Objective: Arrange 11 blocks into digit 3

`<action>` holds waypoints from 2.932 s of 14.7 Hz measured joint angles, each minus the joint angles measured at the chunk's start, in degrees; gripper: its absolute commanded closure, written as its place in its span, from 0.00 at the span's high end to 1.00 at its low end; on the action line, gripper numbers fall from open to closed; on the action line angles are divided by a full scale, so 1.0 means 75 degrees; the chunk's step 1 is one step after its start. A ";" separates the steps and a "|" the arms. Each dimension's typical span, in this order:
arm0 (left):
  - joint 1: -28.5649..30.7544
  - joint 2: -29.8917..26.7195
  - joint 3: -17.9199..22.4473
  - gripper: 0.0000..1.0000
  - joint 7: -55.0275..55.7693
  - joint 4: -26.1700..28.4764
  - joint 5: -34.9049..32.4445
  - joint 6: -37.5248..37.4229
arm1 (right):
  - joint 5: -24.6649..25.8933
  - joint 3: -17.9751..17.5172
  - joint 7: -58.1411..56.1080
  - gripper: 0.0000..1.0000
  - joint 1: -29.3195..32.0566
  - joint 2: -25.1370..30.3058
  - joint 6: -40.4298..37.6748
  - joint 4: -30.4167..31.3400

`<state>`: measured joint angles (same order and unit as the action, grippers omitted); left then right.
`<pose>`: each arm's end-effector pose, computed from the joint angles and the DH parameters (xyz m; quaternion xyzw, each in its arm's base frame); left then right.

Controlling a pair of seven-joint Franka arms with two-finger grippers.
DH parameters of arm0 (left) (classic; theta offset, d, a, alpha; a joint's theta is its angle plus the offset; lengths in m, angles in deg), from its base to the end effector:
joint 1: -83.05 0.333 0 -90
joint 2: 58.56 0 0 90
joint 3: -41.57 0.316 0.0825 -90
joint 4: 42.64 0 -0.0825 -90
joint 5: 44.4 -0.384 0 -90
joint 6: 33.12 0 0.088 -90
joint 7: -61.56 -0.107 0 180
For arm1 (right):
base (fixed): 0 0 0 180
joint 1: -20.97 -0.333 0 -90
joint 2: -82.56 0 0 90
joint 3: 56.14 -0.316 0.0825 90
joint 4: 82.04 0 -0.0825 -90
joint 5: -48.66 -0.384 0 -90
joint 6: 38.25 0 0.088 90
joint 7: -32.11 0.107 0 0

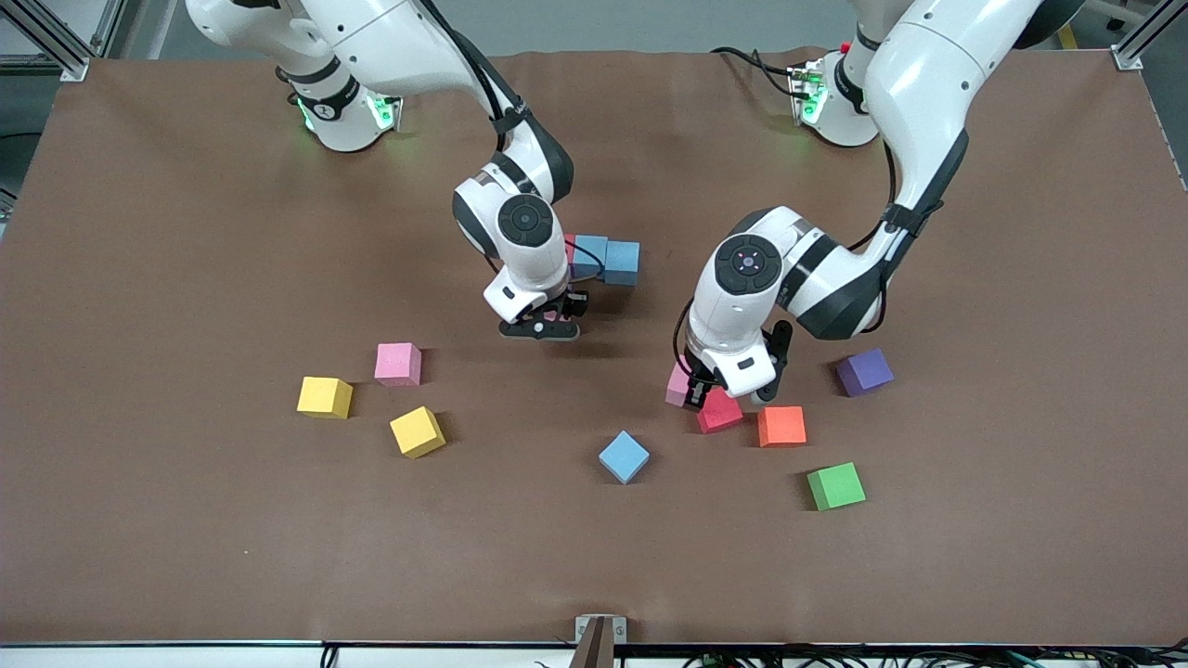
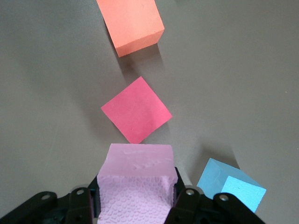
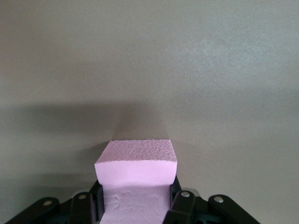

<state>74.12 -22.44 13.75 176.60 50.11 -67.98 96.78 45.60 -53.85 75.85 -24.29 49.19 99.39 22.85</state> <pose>0.5921 -0.3696 0.2975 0.8209 0.5680 0.0384 0.0448 0.4719 0.4423 0.2122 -0.9997 0.0233 0.0084 0.0016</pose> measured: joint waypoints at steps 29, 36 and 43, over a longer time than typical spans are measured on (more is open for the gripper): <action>-0.1669 0.0826 -0.0049 0.39 0.4831 -0.0142 0.0000 0.0066 | 0.0016 0.0278 -0.2806 1.00 0.3042 0.1257 0.0786 0.2077; -0.2042 0.1146 0.0037 0.39 0.5116 -0.0242 0.0000 0.0668 | 0.0016 0.0266 -0.2855 1.00 0.3074 0.1298 0.0464 0.1991; -0.2183 0.1236 0.0061 0.41 0.5115 -0.0243 0.0000 0.0673 | 0.0300 0.0263 -0.2871 1.00 0.3077 0.1357 0.0124 0.1883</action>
<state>57.75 -13.17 14.21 214.96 48.29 -67.98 101.83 47.85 -51.88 54.32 -1.22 59.37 100.32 36.97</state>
